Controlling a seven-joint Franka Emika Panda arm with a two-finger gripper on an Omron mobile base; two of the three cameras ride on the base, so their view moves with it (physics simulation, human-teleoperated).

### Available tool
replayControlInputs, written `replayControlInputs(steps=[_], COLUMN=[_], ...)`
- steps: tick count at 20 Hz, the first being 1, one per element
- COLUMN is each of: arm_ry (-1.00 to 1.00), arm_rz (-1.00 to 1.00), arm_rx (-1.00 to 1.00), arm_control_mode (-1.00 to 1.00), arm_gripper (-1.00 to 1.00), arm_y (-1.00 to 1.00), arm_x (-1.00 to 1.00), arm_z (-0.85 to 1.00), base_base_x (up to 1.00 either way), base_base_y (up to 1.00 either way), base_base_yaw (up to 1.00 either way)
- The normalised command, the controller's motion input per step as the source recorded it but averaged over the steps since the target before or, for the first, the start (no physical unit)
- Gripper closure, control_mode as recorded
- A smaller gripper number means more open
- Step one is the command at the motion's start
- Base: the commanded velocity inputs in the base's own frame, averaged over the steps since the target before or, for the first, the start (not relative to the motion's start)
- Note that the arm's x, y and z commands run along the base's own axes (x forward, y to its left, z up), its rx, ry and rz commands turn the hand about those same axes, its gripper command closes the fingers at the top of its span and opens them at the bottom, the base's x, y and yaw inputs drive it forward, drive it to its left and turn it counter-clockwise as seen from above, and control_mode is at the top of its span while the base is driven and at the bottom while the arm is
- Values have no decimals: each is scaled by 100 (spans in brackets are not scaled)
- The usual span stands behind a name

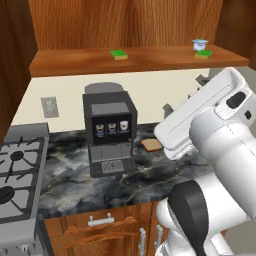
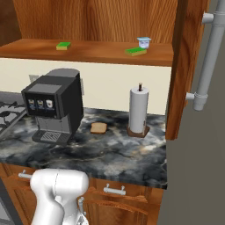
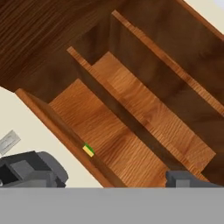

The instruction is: Pick the sponge and sponge from the cabinet and place them on the counter.

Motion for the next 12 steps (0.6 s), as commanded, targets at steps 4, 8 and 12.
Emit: replayControlInputs(steps=[4, 8, 12], arm_ry=[5, 22, 29], arm_rz=[0, -1, -4], arm_rx=[9, 35, 36], arm_control_mode=[-100, -100, -100], arm_gripper=[-100, -100, -100], arm_y=[-16, -49, -46], arm_x=[4, 26, 33], arm_z=[1, 18, 25], base_base_x=[0, 0, 0], base_base_y=[0, 0, 0], base_base_yaw=[0, 0, 0])
